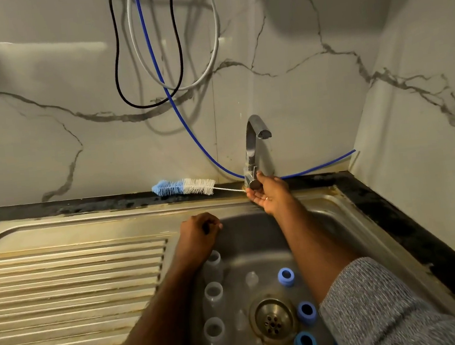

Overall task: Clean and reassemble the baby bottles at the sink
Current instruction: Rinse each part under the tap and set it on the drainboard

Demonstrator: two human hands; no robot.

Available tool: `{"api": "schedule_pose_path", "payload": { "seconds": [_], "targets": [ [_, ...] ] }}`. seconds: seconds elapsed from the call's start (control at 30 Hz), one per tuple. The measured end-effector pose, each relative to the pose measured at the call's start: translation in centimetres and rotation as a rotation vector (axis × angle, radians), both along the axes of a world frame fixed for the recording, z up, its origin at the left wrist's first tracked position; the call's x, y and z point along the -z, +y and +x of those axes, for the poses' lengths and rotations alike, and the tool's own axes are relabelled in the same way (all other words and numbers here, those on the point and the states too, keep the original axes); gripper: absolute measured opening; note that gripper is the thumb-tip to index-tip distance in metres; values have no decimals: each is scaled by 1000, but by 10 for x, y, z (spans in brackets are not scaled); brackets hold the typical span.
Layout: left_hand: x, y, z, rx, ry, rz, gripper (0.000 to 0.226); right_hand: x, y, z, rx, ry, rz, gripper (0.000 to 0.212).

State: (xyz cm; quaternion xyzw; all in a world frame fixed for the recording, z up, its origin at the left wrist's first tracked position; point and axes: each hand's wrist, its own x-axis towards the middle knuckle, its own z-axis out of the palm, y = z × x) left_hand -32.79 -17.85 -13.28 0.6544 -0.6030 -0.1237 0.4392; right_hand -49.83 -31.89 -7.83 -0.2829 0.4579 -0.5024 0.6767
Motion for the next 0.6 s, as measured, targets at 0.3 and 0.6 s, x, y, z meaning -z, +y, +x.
{"api": "schedule_pose_path", "payload": {
  "seconds": [0.3, 0.6],
  "targets": [
    [2, -2, 2, -21, 8, 8, 5, 7, -11, -6, -58, -162, 50, 34],
    [3, -2, 3, -19, -3, 7, 7, 10, -16, -5, -66, -41, -2, 24]
  ]
}}
